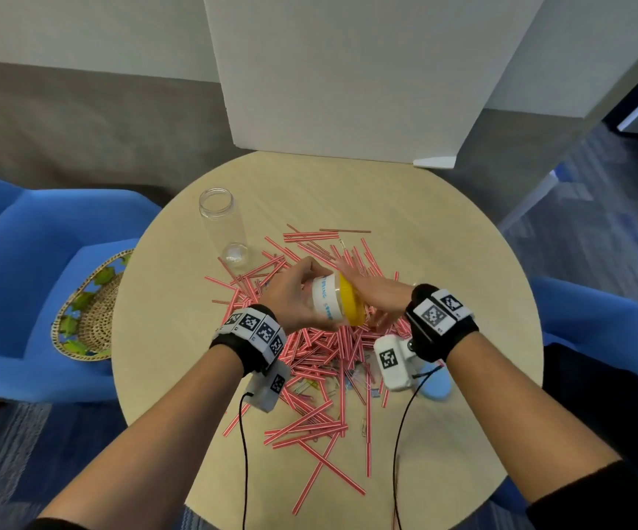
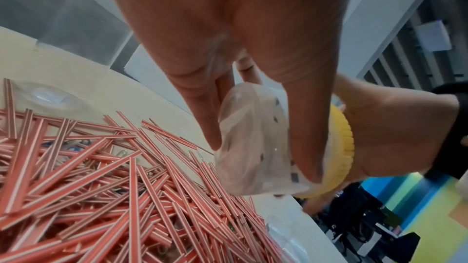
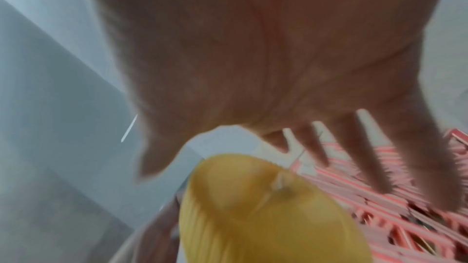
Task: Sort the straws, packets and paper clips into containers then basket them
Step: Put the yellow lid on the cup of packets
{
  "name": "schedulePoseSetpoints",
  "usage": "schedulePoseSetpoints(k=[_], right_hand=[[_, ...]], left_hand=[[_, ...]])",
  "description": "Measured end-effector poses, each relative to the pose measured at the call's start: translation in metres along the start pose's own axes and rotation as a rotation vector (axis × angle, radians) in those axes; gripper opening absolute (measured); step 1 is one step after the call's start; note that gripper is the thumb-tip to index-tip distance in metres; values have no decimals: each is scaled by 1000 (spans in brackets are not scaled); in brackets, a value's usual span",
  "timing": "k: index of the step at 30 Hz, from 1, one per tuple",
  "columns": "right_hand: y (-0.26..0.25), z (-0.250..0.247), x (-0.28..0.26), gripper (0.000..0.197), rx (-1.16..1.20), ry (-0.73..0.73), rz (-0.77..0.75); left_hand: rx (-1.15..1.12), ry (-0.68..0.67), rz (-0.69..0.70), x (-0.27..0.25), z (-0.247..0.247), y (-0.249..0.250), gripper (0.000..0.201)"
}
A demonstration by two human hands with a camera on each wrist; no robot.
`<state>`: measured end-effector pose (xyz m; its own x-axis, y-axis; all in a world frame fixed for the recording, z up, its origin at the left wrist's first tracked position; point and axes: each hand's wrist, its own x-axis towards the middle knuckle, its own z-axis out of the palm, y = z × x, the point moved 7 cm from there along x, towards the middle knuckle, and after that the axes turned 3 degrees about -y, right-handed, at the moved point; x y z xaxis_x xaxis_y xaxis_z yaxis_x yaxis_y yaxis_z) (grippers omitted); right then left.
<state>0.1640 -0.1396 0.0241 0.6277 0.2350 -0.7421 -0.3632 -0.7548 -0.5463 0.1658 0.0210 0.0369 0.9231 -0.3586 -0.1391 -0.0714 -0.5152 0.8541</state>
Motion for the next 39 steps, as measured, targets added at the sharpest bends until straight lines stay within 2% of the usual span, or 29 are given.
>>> schedulePoseSetpoints(k=[3,4,6,8,9,10,13,14,16,23,24,25,27,29,30,32,35,39], right_hand=[[-13,-18,0,110,61,-8,-211],[-12,-21,-1,102,63,-7,-228],[-2,-23,1,86,-4,29,-112],[12,-25,0,98,-21,54,65],[17,-28,1,105,-25,45,88],[17,-32,2,103,-34,27,52],[8,-43,1,81,87,-13,-183],[10,-47,3,78,129,12,-202],[16,-52,8,70,134,98,-139],[43,-67,28,127,59,44,151],[44,-73,30,127,51,38,138],[42,-79,30,117,70,37,85],[35,-95,27,87,230,62,-92],[33,-105,24,78,306,76,-212],[37,-108,26,76,295,87,-208],[46,-112,35,83,266,142,-110],[60,-116,46,115,280,199,57],[75,-121,59,124,198,133,197]], left_hand=[[-69,-13,-9,6,0,-4,75],[-96,-19,-10,8,1,-6,75],[-129,-53,-14,12,7,-9,76],[-150,-70,-27,14,15,-10,76],[-163,-70,-36,16,18,-11,77],[-177,-68,-42,19,21,-12,77],[-207,-63,-50,31,23,-13,79],[-209,-60,-47,37,24,-12,79],[-206,-67,-50,46,26,-10,79],[-199,-72,-40,73,42,-6,78],[-208,-69,-38,78,44,-5,79],[-218,-66,-36,83,45,-3,78],[-235,-61,-28,94,47,0,76],[-259,-54,-28,104,48,0,75],[-274,-59,-29,110,51,0,75],[-283,-62,-28,120,58,0,77],[-283,-52,-36,131,72,1,78],[-283,-40,-46,138,84,-3,82]])
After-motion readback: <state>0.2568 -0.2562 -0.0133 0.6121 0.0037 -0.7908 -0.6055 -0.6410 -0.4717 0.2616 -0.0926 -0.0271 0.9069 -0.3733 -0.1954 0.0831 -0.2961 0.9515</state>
